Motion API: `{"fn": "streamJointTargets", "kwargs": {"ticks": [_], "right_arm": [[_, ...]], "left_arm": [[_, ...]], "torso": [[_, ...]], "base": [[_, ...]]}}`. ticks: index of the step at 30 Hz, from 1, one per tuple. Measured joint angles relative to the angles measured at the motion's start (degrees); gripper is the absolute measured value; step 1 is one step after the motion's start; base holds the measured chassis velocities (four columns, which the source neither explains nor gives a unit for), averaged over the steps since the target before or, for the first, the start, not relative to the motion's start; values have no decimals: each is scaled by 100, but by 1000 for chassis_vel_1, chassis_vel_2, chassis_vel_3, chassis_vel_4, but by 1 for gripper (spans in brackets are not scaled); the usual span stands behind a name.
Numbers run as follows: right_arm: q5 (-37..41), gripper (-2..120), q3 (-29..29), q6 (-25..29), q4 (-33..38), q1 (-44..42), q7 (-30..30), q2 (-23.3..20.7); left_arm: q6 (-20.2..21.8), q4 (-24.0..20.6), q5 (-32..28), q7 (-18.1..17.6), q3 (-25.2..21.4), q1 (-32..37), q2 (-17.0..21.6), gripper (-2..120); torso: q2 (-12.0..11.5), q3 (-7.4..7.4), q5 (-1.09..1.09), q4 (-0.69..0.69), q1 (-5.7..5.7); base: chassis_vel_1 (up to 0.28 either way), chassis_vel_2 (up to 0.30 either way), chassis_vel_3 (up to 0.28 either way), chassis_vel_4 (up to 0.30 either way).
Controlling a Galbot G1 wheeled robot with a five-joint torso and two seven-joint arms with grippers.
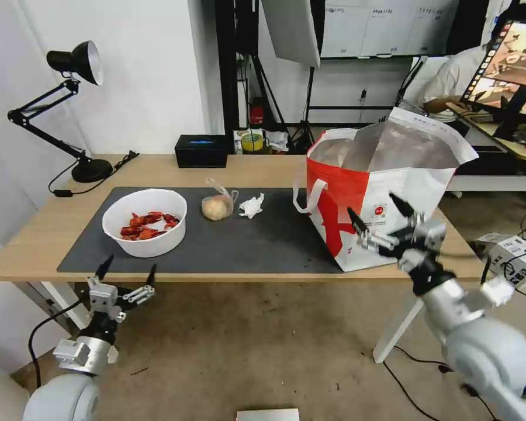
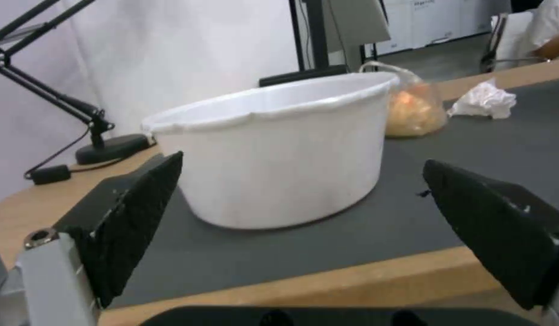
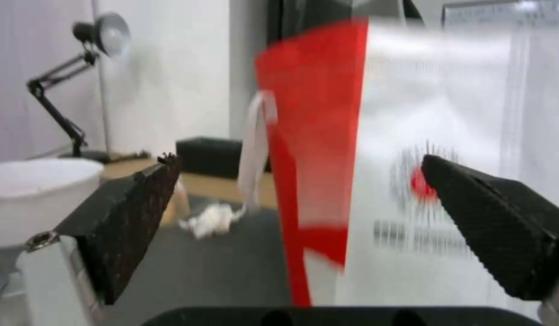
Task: Pick up the trash from the table and place it into the takeout bag.
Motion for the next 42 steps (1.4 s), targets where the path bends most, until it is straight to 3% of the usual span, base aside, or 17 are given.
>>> {"fn": "streamJointTargets", "kwargs": {"ticks": [6,18,42], "right_arm": [[-346,100,-177,136,-60,-496,214,428],[-446,100,-407,191,-395,-666,368,698],[-500,100,-880,128,-689,-450,365,710]], "left_arm": [[32,13,9,111,-86,99,-9,100],[213,72,172,161,-183,257,-42,100],[149,138,11,196,-229,396,-110,100]], "torso": [[0,0,0,0,0],[-1,0,0,1,1],[-1,1,0,1,1]], "base": [[0,0,0,0],[0,0,0,0],[0,0,0,0]]}}
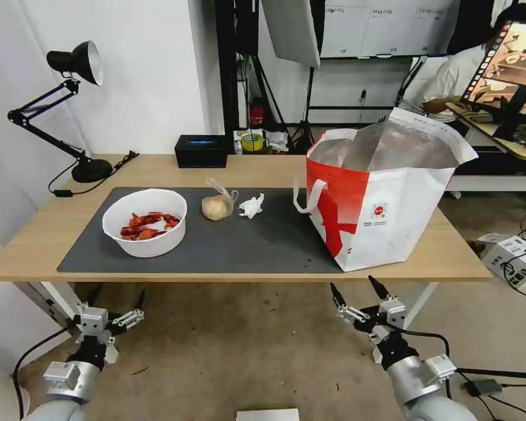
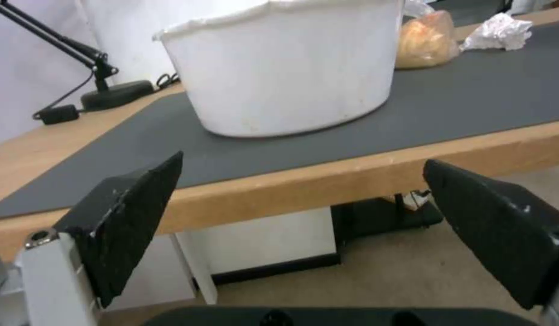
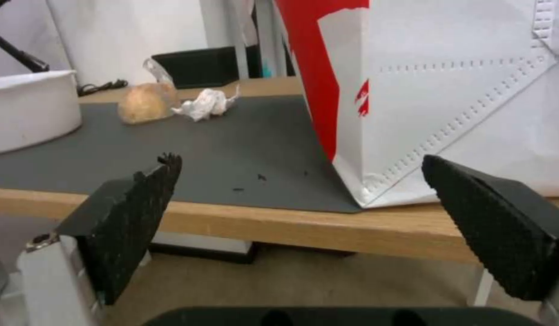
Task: Pick up the trash from the table and place it into the takeout bag.
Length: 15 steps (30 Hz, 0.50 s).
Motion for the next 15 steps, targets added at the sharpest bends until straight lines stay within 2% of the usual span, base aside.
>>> {"fn": "streamJointTargets", "kwargs": {"ticks": [7,15], "right_arm": [[5,100,-194,-107,17,135,-3,-48],[244,100,-839,-489,111,1061,-113,-631]], "left_arm": [[8,-34,-17,18,-16,-4,53,100],[25,-107,-28,27,-22,-5,126,100]], "torso": [[0,0,0,-1,0],[0,0,-1,1,0]], "base": [[0,0,0,0],[0,0,0,0]]}}
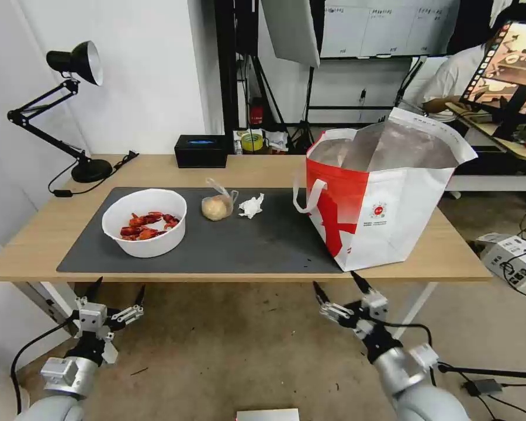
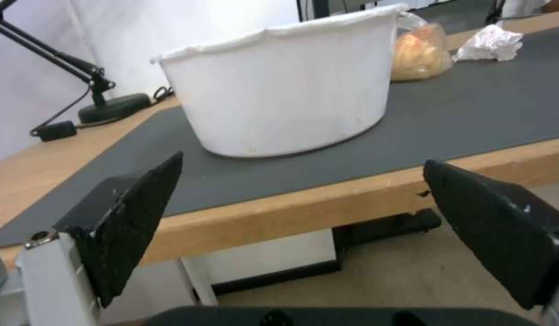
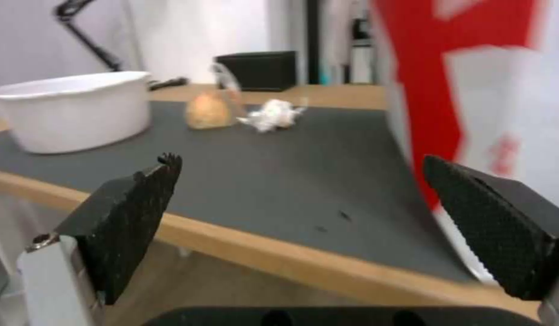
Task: Pick up the trash from the table and place it into the takeout bag.
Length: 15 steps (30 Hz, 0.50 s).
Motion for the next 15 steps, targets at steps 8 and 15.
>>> {"fn": "streamJointTargets", "kwargs": {"ticks": [8,15], "right_arm": [[341,100,-678,-401,29,996,-67,-387],[750,100,-1566,-795,-164,2354,104,-490]], "left_arm": [[31,-64,-23,10,10,-5,5,100],[60,-144,-172,122,-23,16,3,100]], "torso": [[0,0,0,-1,0],[0,0,0,0,0]], "base": [[0,0,0,0],[0,0,0,0]]}}
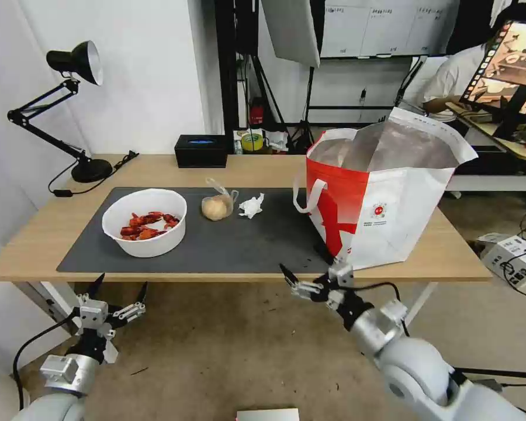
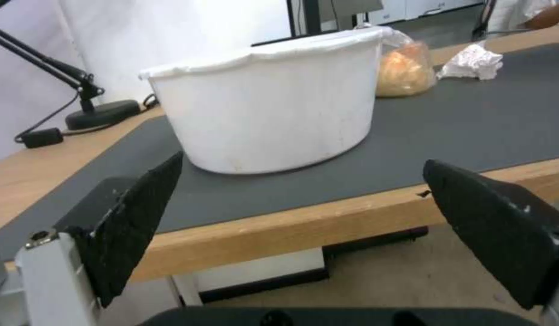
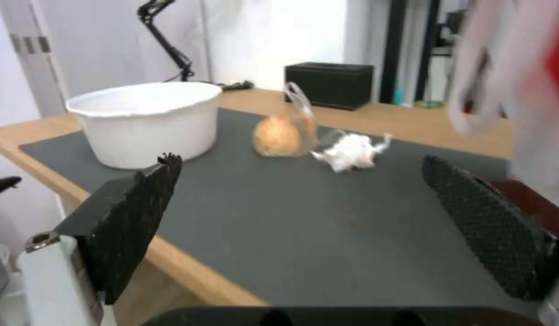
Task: Pick up the trash from the table and place it into the takeout bag.
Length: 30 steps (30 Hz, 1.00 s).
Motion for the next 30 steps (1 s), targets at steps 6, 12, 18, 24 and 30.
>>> {"fn": "streamJointTargets", "kwargs": {"ticks": [6,12,18,24,30], "right_arm": [[366,100,-1032,-381,-546,1446,351,171],[505,100,-1661,-666,-1187,2268,835,792],[998,100,-2228,-1312,-1930,3246,1645,1601],[1293,100,-2569,-1736,-2877,3922,2392,2360],[1600,100,-2607,-1971,-3773,4267,2966,2959]], "left_arm": [[62,-14,-32,11,-104,-22,19,100],[61,-10,-2,11,-157,53,9,100],[35,-17,73,17,-189,101,13,100],[28,-60,92,17,-198,92,-34,100],[-2,-67,94,17,-207,109,-54,100]], "torso": [[0,0,-1,-1,0],[0,0,0,0,0],[0,0,-2,-1,0],[0,0,-1,1,0],[0,0,-1,1,1]], "base": [[0,0,0,0],[0,0,0,0],[0,0,0,0],[0,0,0,0],[0,0,0,0]]}}
